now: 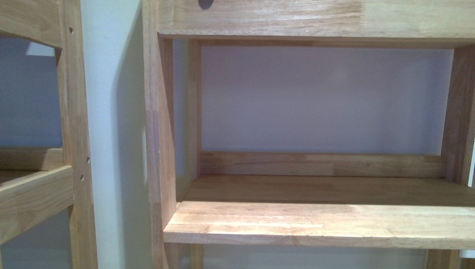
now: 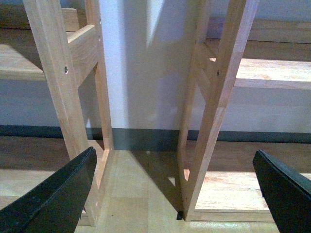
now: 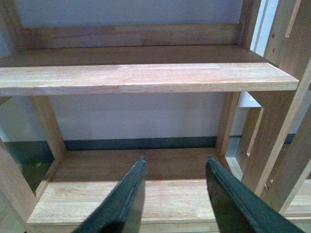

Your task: Put away toys

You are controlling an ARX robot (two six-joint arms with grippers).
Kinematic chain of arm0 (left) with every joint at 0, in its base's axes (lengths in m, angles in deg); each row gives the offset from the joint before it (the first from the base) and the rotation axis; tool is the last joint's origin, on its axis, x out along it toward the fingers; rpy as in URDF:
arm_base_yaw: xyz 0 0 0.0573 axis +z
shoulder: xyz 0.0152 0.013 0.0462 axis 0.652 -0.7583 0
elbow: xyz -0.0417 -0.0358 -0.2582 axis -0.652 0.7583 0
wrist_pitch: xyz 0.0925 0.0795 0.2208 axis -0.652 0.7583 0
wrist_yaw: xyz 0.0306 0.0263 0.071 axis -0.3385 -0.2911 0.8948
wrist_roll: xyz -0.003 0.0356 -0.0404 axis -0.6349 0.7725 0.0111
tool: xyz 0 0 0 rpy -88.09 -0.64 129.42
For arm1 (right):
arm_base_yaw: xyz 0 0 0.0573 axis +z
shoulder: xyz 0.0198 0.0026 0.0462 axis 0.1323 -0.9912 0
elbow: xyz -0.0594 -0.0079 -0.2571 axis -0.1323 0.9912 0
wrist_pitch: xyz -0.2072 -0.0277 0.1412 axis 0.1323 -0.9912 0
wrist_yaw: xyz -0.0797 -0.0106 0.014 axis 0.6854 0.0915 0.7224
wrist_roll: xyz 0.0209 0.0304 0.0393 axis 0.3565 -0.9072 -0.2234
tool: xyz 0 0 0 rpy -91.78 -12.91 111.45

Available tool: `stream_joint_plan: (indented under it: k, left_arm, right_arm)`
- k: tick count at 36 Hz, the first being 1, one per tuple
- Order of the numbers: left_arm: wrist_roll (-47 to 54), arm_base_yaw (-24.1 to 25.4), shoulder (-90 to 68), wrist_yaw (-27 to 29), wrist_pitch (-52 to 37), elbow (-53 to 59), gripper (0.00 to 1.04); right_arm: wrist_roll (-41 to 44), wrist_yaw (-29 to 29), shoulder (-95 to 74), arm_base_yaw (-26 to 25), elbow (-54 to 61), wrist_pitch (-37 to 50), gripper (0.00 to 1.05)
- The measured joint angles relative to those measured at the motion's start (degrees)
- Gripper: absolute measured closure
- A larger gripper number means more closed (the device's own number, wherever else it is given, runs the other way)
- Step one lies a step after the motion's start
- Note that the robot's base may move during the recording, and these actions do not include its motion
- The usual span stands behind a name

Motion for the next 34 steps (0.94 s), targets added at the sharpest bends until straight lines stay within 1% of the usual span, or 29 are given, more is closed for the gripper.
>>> stream_joint_plan:
  k: [1, 4, 5, 6, 9, 13, 16, 34]
  left_arm:
    - [0.00, 0.00, 0.00, 0.00, 0.00, 0.00, 0.06]
    - [0.00, 0.00, 0.00, 0.00, 0.00, 0.00, 0.06]
    - [0.00, 0.00, 0.00, 0.00, 0.00, 0.00, 0.06]
    - [0.00, 0.00, 0.00, 0.00, 0.00, 0.00, 0.06]
    - [0.00, 0.00, 0.00, 0.00, 0.00, 0.00, 0.06]
    - [0.00, 0.00, 0.00, 0.00, 0.00, 0.00, 0.06]
    - [0.00, 0.00, 0.00, 0.00, 0.00, 0.00, 0.06]
    - [0.00, 0.00, 0.00, 0.00, 0.00, 0.00, 0.06]
  right_arm:
    - [-0.02, 0.00, 0.00, 0.00, 0.00, 0.00, 0.60]
    - [0.00, 0.00, 0.00, 0.00, 0.00, 0.00, 0.44]
    - [-0.02, 0.00, 0.00, 0.00, 0.00, 0.00, 0.40]
    - [-0.02, 0.00, 0.00, 0.00, 0.00, 0.00, 0.33]
    - [-0.02, 0.00, 0.00, 0.00, 0.00, 0.00, 0.17]
    - [-0.11, 0.00, 0.00, 0.00, 0.00, 0.00, 0.04]
    - [-0.13, 0.00, 0.00, 0.00, 0.00, 0.00, 0.07]
    - [-0.13, 0.00, 0.00, 0.00, 0.00, 0.00, 0.06]
